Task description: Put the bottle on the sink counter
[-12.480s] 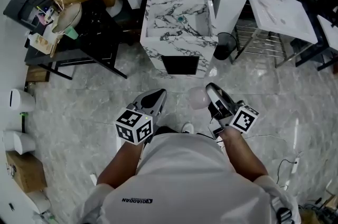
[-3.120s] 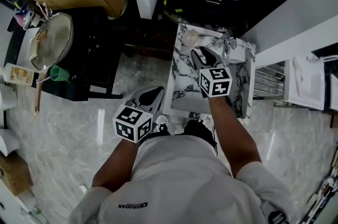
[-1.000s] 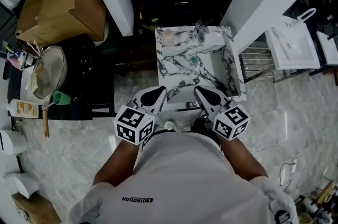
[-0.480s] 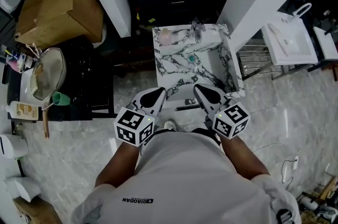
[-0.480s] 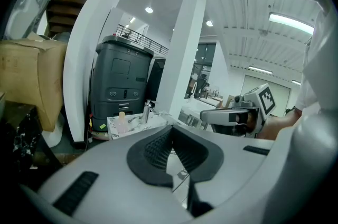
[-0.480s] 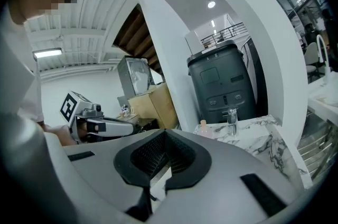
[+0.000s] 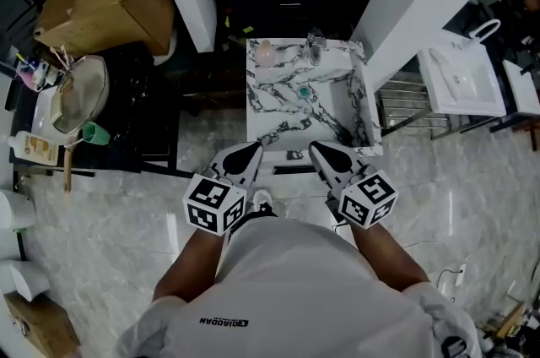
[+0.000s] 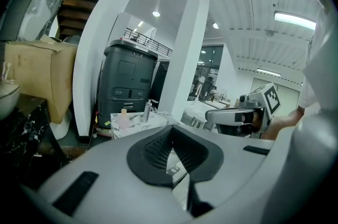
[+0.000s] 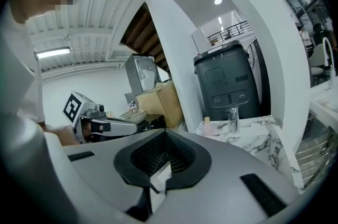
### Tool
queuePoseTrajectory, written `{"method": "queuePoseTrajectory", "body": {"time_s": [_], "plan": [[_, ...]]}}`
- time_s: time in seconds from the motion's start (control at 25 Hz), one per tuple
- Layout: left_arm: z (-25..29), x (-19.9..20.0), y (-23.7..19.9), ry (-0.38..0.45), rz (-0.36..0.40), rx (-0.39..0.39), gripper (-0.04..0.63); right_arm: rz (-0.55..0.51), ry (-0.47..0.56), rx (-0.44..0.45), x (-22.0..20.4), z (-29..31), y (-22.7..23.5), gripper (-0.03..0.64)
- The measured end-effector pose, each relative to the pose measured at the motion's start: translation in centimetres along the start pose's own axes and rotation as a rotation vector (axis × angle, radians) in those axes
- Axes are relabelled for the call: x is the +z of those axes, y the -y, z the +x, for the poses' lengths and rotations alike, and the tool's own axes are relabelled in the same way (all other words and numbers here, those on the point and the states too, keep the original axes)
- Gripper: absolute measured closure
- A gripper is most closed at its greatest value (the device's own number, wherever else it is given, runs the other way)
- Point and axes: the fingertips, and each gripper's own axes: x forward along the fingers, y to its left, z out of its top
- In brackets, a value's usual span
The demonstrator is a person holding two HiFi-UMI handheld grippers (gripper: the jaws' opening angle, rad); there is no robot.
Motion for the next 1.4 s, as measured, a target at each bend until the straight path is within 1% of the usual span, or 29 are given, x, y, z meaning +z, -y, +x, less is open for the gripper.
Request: {"method": "queuePoseTrajectory", "body": {"time_s": [0.12,0.4,0.6,0.92,1.4], "plan": [[-0.6,-0.9,1.9,-0.009,0.001,0.008,0.581,-0.003,-0.003,0.011,-0.7,-1.6,-0.4,0.577],[-2.2,-1.4,5.1,0.010,-0.006,0.040,0.581,-0.015,-0.004,0.028,-1.6,-4.8,-1.3,0.577],[-3.1,-1.9,6.4,0.022,-0.064,0.049,0.581,-0.012,0.002,0.035,-2.2,-6.6,-1.9,0.577],[-3.9,-2.1,8.6,0.021,-0.019,0.071,0.581,-0.014,0.017,0.040,-2.6,-8.6,-2.4,0.577],[-4.6,-2.1,10.3,0.031,-0.010,0.081,0.581,-0.029,0.014,0.044,-3.0,-10.1,-3.0,0.577]]}}
